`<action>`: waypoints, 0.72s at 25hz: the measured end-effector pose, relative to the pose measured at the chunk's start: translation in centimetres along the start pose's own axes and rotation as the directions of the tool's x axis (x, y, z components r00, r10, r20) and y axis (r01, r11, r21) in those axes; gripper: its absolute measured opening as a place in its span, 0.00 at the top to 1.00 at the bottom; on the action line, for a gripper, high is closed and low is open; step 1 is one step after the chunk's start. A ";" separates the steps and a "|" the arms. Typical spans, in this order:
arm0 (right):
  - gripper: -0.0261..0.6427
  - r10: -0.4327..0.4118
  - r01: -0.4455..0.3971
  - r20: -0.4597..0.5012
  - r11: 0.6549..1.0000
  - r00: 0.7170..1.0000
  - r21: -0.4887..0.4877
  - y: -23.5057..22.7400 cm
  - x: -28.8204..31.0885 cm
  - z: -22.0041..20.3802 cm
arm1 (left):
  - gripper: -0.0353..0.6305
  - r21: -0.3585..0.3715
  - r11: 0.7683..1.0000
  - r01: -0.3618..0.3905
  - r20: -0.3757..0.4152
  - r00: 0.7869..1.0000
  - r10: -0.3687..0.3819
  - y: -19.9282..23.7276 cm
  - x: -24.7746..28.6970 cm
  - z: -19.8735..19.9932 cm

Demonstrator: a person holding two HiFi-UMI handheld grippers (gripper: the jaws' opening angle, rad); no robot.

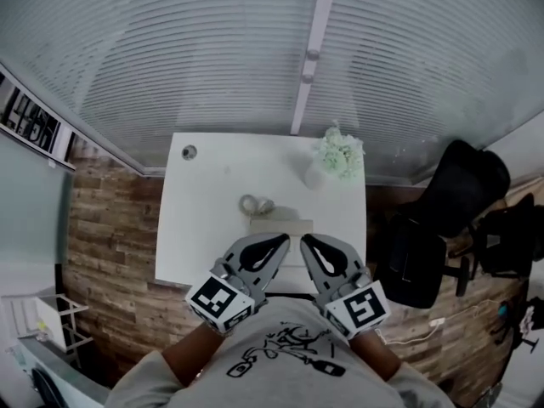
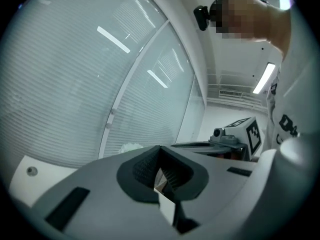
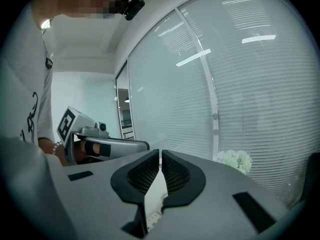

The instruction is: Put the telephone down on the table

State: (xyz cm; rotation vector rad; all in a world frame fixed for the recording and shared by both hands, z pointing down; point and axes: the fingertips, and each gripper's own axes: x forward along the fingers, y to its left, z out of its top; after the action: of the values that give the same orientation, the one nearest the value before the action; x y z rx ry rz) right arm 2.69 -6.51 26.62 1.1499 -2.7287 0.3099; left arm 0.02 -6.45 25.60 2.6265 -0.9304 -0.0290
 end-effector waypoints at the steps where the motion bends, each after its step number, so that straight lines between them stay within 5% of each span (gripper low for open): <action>1: 0.90 0.001 -0.001 0.008 1.000 1.000 -0.005 0.1 -0.1 0.4 | 0.94 0.030 1.000 0.001 0.011 1.000 -0.001 -0.4 -0.1 0.6; 4: 0.90 -0.001 0.001 0.017 1.000 1.000 0.005 0.3 -0.7 1.0 | 0.94 0.083 0.997 0.008 0.034 0.999 -0.011 -1.4 -0.5 1.8; 18: 0.91 0.007 -0.005 0.089 1.000 0.996 -0.023 0.8 -1.5 4.0 | 0.94 0.106 0.994 0.002 0.044 0.999 -0.007 -2.6 -0.7 2.6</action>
State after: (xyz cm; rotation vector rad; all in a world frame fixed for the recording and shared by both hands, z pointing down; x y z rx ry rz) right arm 2.84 -5.94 22.32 1.1773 -2.8050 0.2334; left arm 0.73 -4.99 22.20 2.7363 -0.9655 -0.0400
